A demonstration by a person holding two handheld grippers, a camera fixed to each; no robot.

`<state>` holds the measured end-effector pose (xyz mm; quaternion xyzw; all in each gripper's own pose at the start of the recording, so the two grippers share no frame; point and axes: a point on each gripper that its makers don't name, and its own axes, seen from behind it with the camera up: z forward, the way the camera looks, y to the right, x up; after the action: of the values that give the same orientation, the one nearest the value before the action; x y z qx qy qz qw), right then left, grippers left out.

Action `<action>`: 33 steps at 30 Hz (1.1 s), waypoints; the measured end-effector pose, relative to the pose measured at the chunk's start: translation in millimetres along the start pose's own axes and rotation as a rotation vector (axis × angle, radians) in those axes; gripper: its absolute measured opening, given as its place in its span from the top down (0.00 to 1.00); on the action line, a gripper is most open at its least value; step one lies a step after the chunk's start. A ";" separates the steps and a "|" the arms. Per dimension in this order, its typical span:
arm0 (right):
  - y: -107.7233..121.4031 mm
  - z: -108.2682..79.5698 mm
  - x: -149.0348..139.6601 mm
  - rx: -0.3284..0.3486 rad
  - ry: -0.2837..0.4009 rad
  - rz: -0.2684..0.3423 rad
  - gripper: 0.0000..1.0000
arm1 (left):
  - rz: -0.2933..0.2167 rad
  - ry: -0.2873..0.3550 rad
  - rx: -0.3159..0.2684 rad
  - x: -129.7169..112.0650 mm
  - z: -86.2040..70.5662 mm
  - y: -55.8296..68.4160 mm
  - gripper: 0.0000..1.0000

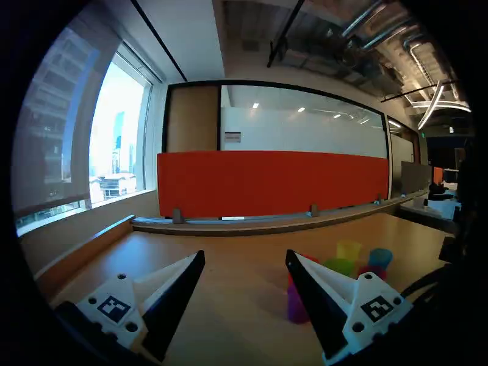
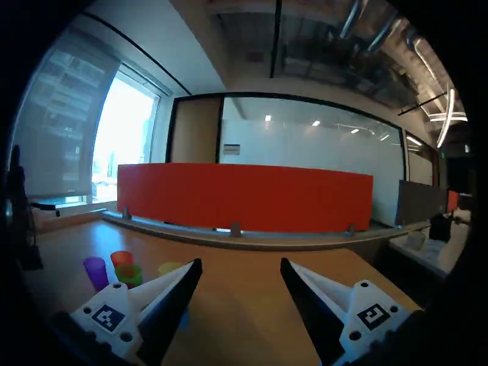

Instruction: Pour water

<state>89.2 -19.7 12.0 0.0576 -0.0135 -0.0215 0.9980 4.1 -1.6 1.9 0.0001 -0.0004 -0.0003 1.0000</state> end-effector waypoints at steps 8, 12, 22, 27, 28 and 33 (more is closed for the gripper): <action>9.3 11.0 32.9 0.013 -0.028 0.035 0.00 | -0.010 -0.007 -0.011 33.6 14.2 -5.3 0.01; 14.8 15.2 49.0 0.018 -0.039 0.051 0.00 | -0.025 -0.005 -0.035 48.8 19.3 -1.0 0.01; 18.2 24.1 88.2 0.040 -0.028 0.071 0.00 | -0.035 -0.009 -0.077 81.3 26.9 2.6 0.01; 18.2 30.1 93.6 0.052 -0.027 0.083 0.00 | -0.030 -0.016 -0.105 90.2 32.1 6.1 0.01; 18.2 31.1 93.8 0.054 -0.029 0.082 0.00 | -0.031 -0.016 -0.112 92.2 33.0 7.1 0.01; 14.4 33.9 97.0 0.091 -0.036 0.066 0.00 | -0.028 -0.014 -0.167 100.2 36.8 15.9 0.01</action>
<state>185.7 -13.5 49.8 0.1023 -0.0341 0.0108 0.9941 104.2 14.2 38.7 -0.0831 -0.0075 -0.0146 0.9964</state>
